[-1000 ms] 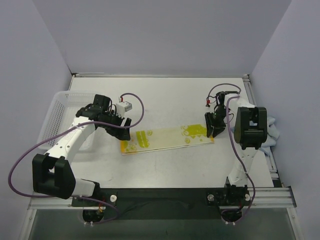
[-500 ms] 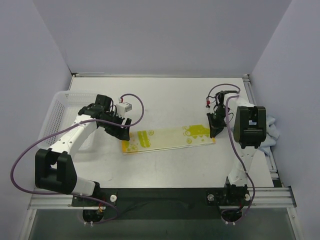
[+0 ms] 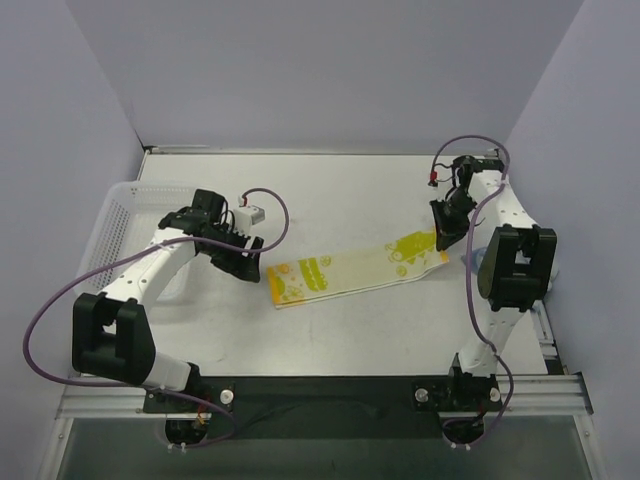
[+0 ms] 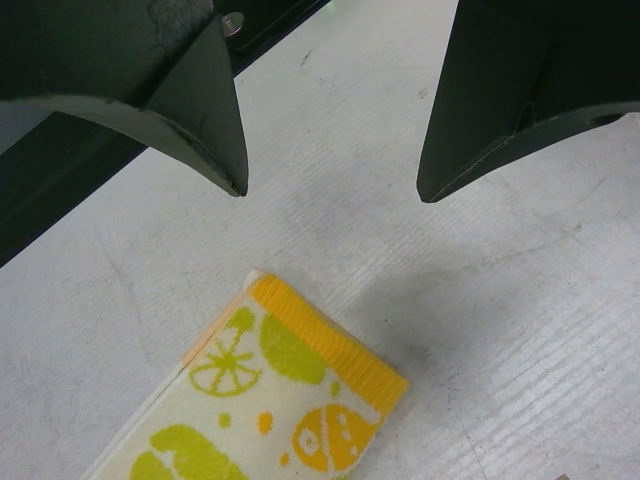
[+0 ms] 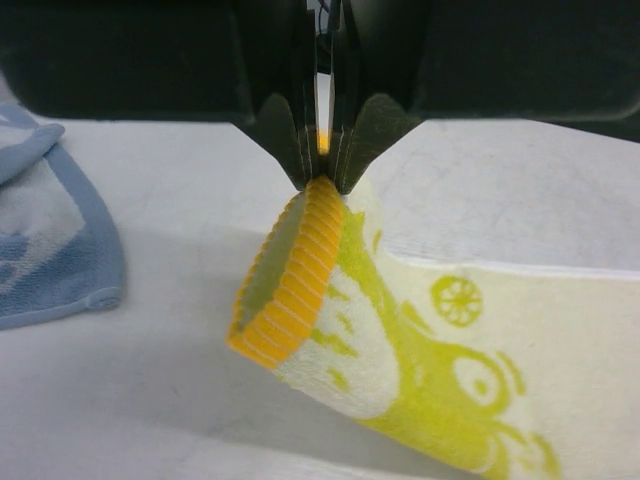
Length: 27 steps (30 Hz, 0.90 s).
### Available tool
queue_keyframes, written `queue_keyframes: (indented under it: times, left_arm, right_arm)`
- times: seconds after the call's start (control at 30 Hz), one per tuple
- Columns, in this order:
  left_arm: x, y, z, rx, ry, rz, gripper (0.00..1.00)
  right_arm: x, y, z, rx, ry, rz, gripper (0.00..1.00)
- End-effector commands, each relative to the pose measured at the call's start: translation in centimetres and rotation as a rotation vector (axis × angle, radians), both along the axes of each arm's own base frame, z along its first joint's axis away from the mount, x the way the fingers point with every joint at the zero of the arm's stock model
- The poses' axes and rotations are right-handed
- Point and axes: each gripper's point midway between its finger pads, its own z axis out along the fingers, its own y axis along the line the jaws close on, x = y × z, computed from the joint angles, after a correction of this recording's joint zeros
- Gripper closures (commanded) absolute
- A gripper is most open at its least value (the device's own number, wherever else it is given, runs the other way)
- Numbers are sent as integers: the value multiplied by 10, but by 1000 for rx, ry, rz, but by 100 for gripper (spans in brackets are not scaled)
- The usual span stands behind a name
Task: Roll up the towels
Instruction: Fold the towel
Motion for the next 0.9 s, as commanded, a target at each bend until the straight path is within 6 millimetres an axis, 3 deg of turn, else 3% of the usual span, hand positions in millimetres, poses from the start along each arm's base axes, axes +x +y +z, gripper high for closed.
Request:
queue_keyframes:
  times: [0.0,0.1,0.17,0.3,0.47,0.57,0.87]
  left_arm:
    - [3,-7,-2,-39,23,1,21]
    - [2,-12,-7,-65,62,2,23]
    - [2,-14,-15,-71,103,3,30]
    - [0,-22,-27,-108,181,-2,54]
    - [1,-47,-17,-263,248,-41,74]
    - [6,-59,-16,-333,279,-38,80]
    - [16,-61,-56,-312,382,22,84]
  right_arm:
    - [-19,32,31,63,18,53,100]
    - [-21,55,34,81,15,89,100]
    - [-24,73,34,95,22,119,100]
    - [-23,99,38,132,19,147,100]
    - [-23,124,38,151,23,186,100]
    - [-26,134,36,165,35,193,100]
    - [-31,176,32,245,58,230,100]
